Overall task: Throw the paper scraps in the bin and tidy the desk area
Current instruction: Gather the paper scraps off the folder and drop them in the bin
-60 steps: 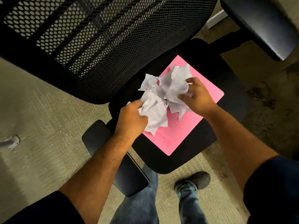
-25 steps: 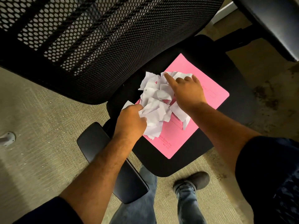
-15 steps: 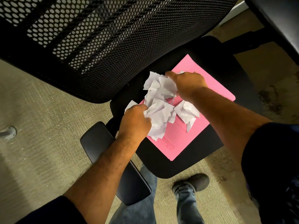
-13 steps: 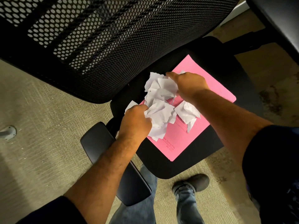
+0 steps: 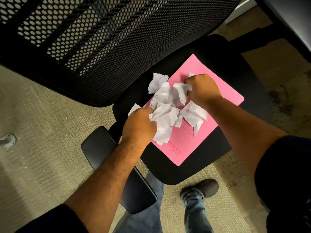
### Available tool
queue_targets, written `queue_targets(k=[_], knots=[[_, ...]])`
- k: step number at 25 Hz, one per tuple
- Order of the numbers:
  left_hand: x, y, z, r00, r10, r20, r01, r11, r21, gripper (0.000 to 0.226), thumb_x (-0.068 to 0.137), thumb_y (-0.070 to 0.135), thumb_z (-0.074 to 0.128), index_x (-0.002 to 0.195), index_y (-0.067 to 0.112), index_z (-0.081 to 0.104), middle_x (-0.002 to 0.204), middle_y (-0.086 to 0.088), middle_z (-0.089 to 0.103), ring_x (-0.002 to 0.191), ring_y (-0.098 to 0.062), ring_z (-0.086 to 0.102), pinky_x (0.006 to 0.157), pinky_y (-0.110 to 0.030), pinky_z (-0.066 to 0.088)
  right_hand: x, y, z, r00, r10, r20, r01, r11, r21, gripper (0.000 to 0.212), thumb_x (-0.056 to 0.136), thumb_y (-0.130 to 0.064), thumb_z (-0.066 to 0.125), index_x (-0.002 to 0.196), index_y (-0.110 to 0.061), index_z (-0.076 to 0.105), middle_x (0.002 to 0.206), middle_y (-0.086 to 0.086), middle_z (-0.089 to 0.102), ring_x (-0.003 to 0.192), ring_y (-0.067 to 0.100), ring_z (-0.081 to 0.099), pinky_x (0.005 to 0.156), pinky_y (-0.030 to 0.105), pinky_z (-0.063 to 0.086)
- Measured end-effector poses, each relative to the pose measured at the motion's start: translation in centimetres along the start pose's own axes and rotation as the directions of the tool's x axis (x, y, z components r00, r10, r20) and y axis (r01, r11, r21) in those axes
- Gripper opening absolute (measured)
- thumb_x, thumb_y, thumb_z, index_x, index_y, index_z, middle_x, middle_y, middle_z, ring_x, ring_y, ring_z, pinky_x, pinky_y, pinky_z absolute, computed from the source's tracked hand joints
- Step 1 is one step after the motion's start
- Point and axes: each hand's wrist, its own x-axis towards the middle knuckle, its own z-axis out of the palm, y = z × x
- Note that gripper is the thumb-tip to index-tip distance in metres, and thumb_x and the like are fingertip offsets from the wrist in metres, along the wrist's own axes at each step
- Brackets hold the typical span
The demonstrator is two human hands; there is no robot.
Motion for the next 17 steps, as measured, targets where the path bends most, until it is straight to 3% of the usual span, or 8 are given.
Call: queue_targets(k=[4,6,8,11,14,17], knots=[[-0.1,0.2,-0.1,1.000,0.015,0.017,-0.014,0.999,-0.039,0.020,0.090,0.018,0.076,0.110,0.020,0.073,0.088,0.009,0.061,0.084,-0.022,0.068,0.064,-0.030,0.053,-0.6,1.6,-1.2,0.989,0.149,-0.022,-0.136,0.943,0.304,0.010,0.086,-0.014,0.079,0.094,-0.011,0.076,0.088,0.005,0.070,0.093,0.035,0.069,0.067,0.032,0.049],[-0.1,0.4,0.1,0.999,0.016,0.029,-0.014,0.997,-0.070,0.010,0.089,0.018,0.077,0.096,0.023,0.072,0.079,0.013,0.059,0.078,-0.020,0.065,0.063,-0.029,0.053,-1.6,2.7,-2.3,0.965,0.256,0.051,-0.236,0.770,0.593,0.022,0.079,-0.020,0.088,0.094,-0.012,0.075,0.090,0.006,0.073,0.089,0.029,0.073,0.067,0.035,0.058],[0.0,0.6,0.1,0.999,0.003,0.038,0.002,0.993,-0.116,0.012,0.088,0.019,0.079,0.087,0.024,0.069,0.074,0.015,0.057,0.071,-0.014,0.061,0.057,-0.023,0.045,-2.9,3.8,-3.2,0.952,0.270,0.143,-0.265,0.501,0.824,0.040,0.076,-0.018,0.091,0.111,-0.008,0.075,0.106,0.012,0.077,0.096,0.028,0.077,0.079,0.045,0.065],[-0.2,1.1,0.4,0.998,-0.008,0.067,0.020,0.982,-0.189,0.015,0.086,0.023,0.082,0.084,0.024,0.067,0.072,0.016,0.056,0.064,-0.006,0.057,0.054,-0.018,0.038,-5.2,5.1,-3.8,0.948,0.247,0.202,-0.262,0.240,0.935,0.035,0.078,-0.004,0.086,0.111,-0.008,0.074,0.107,0.016,0.077,0.099,0.032,0.076,0.082,0.048,0.065],[-0.6,1.6,0.6,0.998,0.009,0.068,0.007,0.971,-0.237,0.015,0.087,0.023,0.082,0.087,0.023,0.067,0.077,0.015,0.061,0.069,-0.005,0.059,0.057,-0.016,0.039,-7.2,5.8,-3.9,0.939,0.282,0.196,-0.218,0.051,0.975,0.031,0.080,-0.002,0.083,0.106,-0.018,0.074,0.089,-0.003,0.078,0.090,0.022,0.075,0.077,0.039,0.063],[-0.8,2.3,0.7,0.999,0.001,0.040,0.009,0.966,-0.259,0.018,0.088,0.025,0.081,0.101,0.016,0.073,0.096,0.006,0.068,0.085,-0.013,0.066,0.063,-0.022,0.045,-8.5,6.1,-4.0,0.916,0.365,0.166,-0.118,-0.150,0.982,0.041,0.082,-0.003,0.082,0.115,-0.023,0.067,0.104,0.001,0.075,0.107,0.030,0.070,0.084,0.040,0.065]])
